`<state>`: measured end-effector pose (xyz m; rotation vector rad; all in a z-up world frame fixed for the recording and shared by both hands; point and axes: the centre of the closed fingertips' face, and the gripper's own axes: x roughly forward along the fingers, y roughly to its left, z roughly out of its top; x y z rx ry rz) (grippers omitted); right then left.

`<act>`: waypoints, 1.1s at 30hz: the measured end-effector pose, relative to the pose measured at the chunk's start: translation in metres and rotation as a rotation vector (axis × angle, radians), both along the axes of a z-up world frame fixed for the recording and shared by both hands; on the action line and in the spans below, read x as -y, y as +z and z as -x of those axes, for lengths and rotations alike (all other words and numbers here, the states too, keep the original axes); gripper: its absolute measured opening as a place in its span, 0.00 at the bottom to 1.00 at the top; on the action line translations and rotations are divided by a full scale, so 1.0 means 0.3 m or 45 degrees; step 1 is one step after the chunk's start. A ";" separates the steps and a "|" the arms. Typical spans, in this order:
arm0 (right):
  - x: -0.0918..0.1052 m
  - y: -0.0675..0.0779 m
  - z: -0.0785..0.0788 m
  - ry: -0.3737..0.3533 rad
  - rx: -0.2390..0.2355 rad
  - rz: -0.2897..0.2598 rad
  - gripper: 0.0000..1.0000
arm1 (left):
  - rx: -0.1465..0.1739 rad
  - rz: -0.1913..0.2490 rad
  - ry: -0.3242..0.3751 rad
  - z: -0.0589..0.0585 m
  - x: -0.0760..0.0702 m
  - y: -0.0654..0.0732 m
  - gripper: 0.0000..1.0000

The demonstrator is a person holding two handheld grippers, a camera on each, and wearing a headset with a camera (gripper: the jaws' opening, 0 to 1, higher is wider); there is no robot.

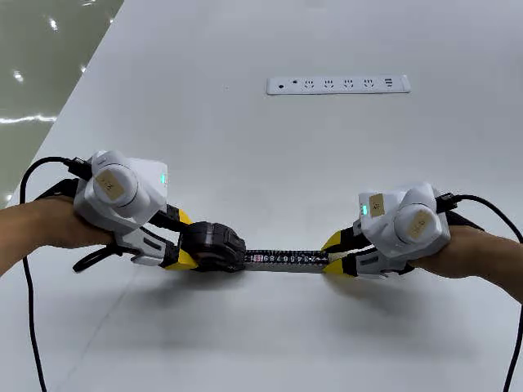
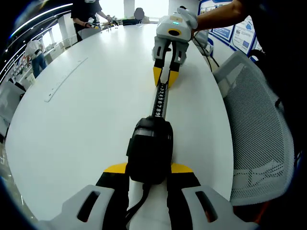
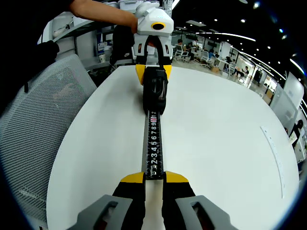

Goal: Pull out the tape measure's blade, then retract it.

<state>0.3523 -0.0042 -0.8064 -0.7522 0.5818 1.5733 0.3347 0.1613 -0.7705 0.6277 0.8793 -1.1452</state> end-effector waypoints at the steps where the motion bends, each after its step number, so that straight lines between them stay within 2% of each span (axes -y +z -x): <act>1: 0.002 0.000 0.001 0.000 -0.001 0.001 0.08 | 0.000 0.000 0.000 0.000 0.000 0.000 0.24; 33: 0.130 0.002 -0.024 -0.044 0.000 0.053 0.08 | -0.014 -0.003 0.006 -0.001 0.003 0.001 0.24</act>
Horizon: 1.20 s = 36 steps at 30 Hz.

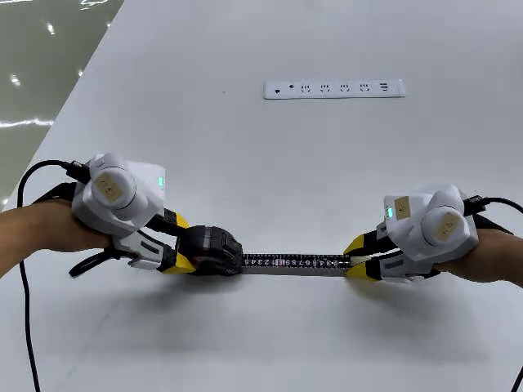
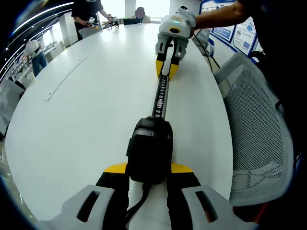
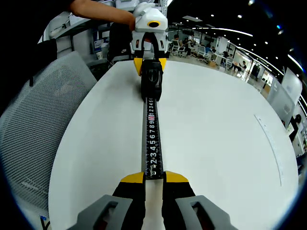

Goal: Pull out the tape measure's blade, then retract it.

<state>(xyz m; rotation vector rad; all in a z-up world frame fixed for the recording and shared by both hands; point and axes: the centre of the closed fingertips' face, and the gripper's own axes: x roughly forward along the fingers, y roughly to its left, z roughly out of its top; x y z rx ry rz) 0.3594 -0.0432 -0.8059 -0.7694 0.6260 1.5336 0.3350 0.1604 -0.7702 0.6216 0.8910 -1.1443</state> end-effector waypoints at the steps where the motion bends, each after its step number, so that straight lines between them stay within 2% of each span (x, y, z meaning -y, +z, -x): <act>1: 0.005 0.000 -0.001 -0.002 0.001 0.002 0.08 | 0.000 -0.001 -0.001 0.000 0.000 0.000 0.24; 36: 0.189 -0.004 -0.026 -0.064 0.004 0.084 0.08 | -0.010 -0.012 -0.011 0.002 0.002 -0.002 0.24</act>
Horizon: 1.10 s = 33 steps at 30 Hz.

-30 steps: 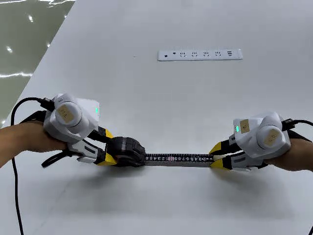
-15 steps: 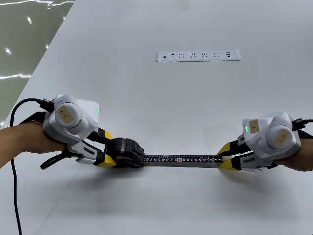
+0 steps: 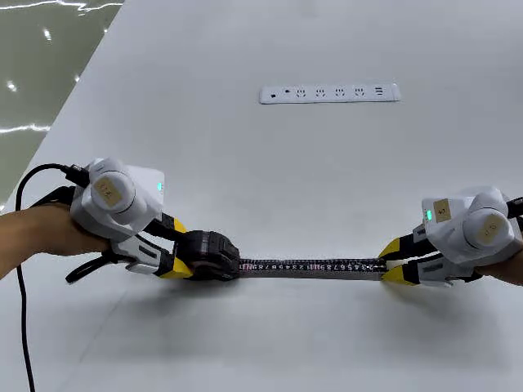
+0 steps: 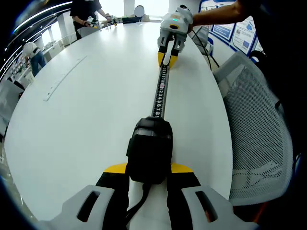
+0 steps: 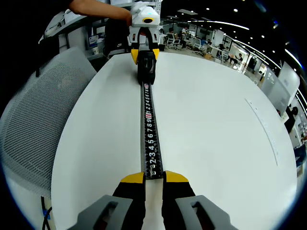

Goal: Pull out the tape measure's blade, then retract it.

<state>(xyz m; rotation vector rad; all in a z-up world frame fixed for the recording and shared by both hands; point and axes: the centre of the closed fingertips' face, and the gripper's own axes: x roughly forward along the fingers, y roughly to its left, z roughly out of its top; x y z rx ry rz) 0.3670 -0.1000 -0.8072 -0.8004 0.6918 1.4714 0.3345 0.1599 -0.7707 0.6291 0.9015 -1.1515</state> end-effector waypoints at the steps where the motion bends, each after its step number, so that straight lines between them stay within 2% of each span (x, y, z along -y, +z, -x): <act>1: 0.004 0.000 0.000 -0.001 -0.001 0.002 0.08 | 0.000 0.000 0.000 0.000 0.000 0.000 0.24; 11: 0.029 0.005 0.004 -0.017 0.000 0.013 0.08 | -0.002 -0.004 -0.007 0.001 0.000 0.001 0.24; 20: 0.026 0.006 0.010 0.012 -0.008 0.042 0.10 | 0.012 -0.022 -0.034 0.002 0.003 0.002 0.25; 33: 0.036 0.002 0.003 0.038 -0.010 0.081 0.12 | 0.008 -0.029 -0.038 0.000 0.006 0.000 0.26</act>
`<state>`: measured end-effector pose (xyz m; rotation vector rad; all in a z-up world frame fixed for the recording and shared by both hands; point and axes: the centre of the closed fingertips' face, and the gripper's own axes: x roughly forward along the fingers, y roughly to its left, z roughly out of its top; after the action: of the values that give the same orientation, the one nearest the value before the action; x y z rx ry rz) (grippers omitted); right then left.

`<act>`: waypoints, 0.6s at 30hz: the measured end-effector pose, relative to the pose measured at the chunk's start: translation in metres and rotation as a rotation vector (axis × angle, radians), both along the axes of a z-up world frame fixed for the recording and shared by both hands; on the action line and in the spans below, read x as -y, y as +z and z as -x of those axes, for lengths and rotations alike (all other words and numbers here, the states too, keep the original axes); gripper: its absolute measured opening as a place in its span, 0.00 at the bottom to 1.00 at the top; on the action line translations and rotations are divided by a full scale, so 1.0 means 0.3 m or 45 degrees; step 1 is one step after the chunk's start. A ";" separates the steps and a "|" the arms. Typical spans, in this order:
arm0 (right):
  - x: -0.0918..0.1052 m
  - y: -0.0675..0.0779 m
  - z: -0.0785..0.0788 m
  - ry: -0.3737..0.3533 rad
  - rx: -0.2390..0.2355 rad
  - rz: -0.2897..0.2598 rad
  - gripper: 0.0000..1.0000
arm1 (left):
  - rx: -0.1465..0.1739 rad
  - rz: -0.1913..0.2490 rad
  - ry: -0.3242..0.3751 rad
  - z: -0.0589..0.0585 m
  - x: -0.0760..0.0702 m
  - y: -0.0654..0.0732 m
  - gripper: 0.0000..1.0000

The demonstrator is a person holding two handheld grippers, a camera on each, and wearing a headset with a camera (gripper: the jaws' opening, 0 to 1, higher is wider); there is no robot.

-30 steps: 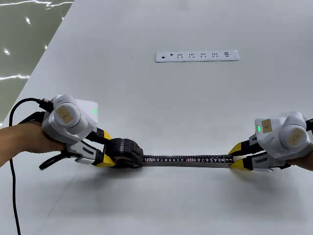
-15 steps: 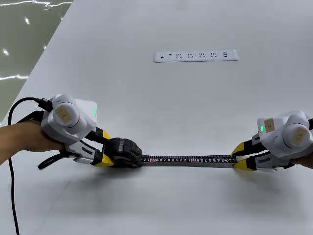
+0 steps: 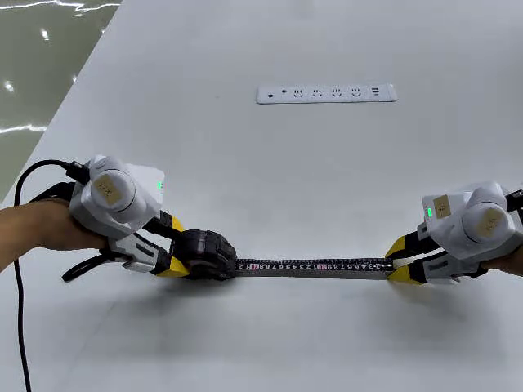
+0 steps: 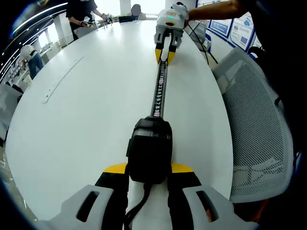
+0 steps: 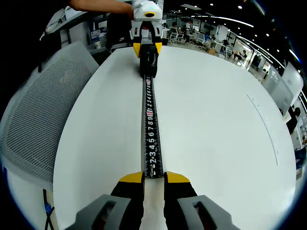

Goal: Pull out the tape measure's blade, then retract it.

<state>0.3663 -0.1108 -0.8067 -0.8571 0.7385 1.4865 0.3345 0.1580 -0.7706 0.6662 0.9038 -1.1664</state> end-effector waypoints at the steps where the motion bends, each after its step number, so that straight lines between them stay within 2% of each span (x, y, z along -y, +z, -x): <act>1: 0.000 0.000 -0.001 0.002 0.000 0.002 0.12 | -0.001 0.001 0.001 0.000 0.000 0.000 0.26; 11: 0.000 -0.003 -0.004 0.004 0.008 0.013 0.13 | -0.010 -0.003 0.013 0.001 -0.007 0.000 0.26; 18: 0.003 -0.004 -0.004 -0.011 0.010 0.019 0.15 | -0.013 -0.011 0.048 0.005 -0.030 0.007 0.29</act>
<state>0.3676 -0.1117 -0.8080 -0.8700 0.7473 1.4707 0.3331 0.1669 -0.7685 0.6485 0.9267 -1.1339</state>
